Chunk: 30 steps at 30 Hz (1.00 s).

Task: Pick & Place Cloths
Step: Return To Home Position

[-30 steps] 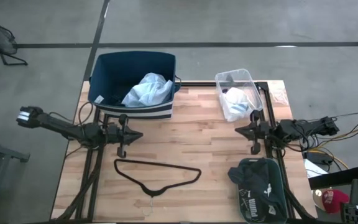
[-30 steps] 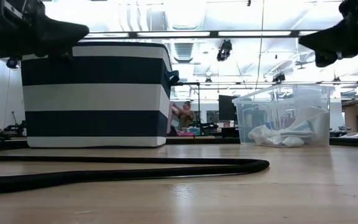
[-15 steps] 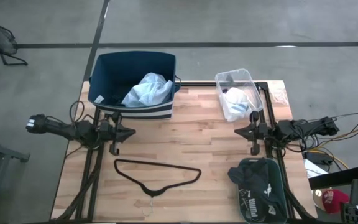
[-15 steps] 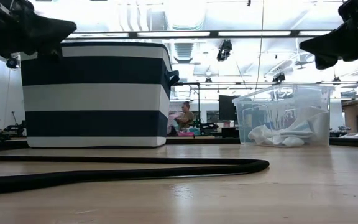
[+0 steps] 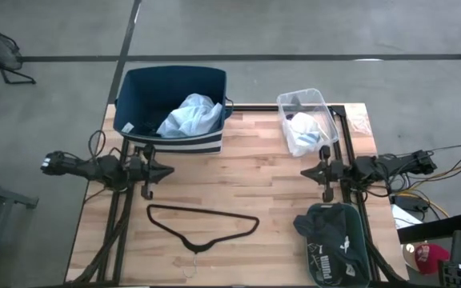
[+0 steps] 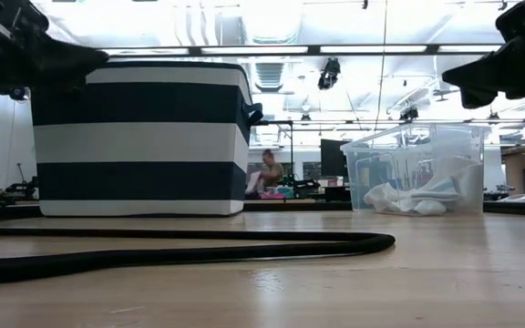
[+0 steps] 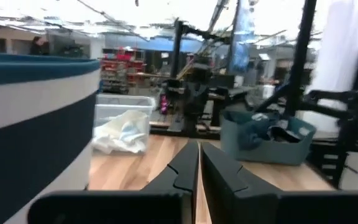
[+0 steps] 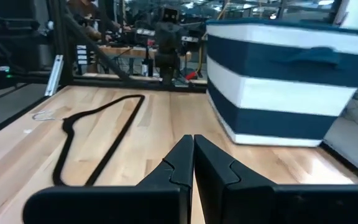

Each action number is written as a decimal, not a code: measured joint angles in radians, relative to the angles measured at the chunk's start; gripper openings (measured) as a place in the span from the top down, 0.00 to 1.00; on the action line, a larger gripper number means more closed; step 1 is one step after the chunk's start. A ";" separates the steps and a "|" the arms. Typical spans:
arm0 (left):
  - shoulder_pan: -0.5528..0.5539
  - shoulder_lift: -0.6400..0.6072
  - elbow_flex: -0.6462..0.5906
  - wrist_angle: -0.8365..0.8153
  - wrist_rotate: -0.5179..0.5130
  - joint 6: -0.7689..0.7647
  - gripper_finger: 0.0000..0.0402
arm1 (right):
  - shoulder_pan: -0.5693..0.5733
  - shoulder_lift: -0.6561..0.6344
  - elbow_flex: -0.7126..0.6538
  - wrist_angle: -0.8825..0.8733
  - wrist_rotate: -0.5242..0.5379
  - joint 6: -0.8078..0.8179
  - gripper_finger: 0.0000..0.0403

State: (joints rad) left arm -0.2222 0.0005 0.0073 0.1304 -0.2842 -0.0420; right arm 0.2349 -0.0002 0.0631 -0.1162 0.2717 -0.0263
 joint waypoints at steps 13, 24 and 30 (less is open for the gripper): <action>-0.002 0.000 0.000 -0.077 -0.040 -0.024 0.94 | 0.000 0.010 -0.002 0.002 -0.007 -0.018 0.98; -0.002 0.021 0.000 -0.081 -0.046 -0.042 0.94 | 0.000 0.015 -0.002 0.002 0.018 -0.082 0.98; -0.002 0.023 0.001 -0.075 -0.046 -0.041 0.94 | 0.000 0.015 -0.002 0.001 0.018 -0.081 0.98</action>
State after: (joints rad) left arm -0.2237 0.0235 0.0082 0.0555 -0.3305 -0.0826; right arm 0.2348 0.0151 0.0612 -0.1148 0.2901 -0.1078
